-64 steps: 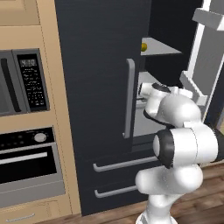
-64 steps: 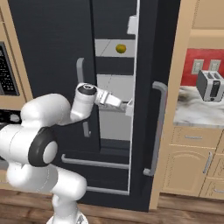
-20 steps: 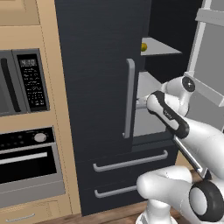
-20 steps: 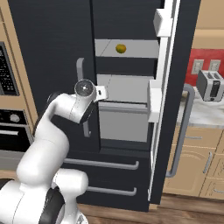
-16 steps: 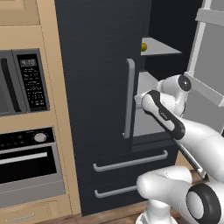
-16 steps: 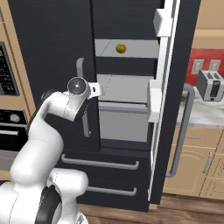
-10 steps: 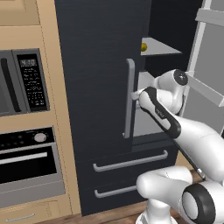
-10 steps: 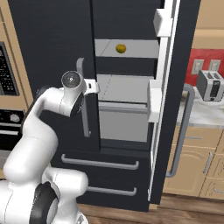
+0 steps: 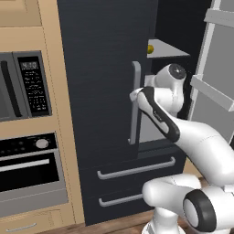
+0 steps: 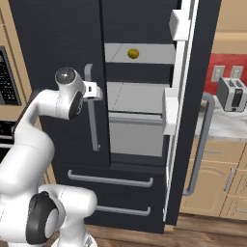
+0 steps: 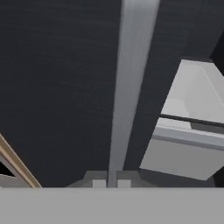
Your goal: Open the fridge, remove the orange, tomato, and steak, and place them on any counter.
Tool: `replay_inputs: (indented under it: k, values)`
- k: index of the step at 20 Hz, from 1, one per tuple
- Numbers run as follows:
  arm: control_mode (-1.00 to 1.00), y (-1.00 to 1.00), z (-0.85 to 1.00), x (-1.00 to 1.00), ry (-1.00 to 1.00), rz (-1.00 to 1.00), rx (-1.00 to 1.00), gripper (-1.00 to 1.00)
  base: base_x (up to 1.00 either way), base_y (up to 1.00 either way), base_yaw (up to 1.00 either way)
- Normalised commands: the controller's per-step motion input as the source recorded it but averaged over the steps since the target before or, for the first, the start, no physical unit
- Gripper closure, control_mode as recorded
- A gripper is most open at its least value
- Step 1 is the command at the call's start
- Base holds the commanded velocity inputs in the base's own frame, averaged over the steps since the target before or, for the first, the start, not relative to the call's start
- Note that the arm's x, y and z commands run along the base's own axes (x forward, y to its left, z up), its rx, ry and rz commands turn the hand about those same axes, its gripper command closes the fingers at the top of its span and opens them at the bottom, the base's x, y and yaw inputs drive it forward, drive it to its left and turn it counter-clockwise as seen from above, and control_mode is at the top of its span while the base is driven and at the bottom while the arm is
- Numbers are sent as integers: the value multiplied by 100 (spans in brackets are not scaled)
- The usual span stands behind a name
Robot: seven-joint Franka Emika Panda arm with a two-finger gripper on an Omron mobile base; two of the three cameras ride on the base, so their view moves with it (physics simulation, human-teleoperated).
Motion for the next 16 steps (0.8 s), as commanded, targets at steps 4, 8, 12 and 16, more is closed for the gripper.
replay_inputs:
  k: [4,8,12,16]
  values:
    - [-100,24,0,0,0,-12,0,-100,0,0,0]
    - [-100,0,0,5,0,-11,0,-100,0,0,0]
    - [-100,0,0,6,0,-13,0,-100,0,0,0]
    - [-100,0,0,29,-5,-5,0,-100,0,0,0]
